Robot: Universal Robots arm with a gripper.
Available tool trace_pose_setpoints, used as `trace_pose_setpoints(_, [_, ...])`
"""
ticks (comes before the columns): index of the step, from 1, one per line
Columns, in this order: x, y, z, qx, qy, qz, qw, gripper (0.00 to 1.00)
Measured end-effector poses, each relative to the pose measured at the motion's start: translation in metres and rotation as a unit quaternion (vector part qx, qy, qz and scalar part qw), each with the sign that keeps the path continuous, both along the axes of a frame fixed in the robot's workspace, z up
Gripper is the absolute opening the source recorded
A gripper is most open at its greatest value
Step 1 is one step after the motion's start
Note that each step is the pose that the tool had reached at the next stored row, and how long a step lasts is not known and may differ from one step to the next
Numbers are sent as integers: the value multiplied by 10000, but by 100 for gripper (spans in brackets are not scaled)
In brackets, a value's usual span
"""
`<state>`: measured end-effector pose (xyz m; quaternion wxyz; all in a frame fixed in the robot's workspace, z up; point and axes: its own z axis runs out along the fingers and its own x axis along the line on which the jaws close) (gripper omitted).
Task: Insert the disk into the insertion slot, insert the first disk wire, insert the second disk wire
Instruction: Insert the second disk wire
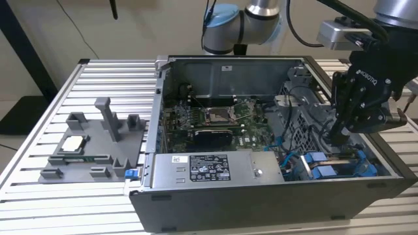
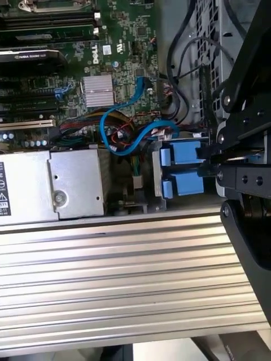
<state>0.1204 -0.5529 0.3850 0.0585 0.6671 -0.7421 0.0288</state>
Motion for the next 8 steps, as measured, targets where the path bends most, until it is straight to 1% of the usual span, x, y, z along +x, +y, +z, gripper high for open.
trace_pose_setpoints(4, [64, 0, -27, -15, 0, 0, 10000, 16])
trace_pose_setpoints(8, [121, 0, -54, -19, 0, 0, 10000, 16])
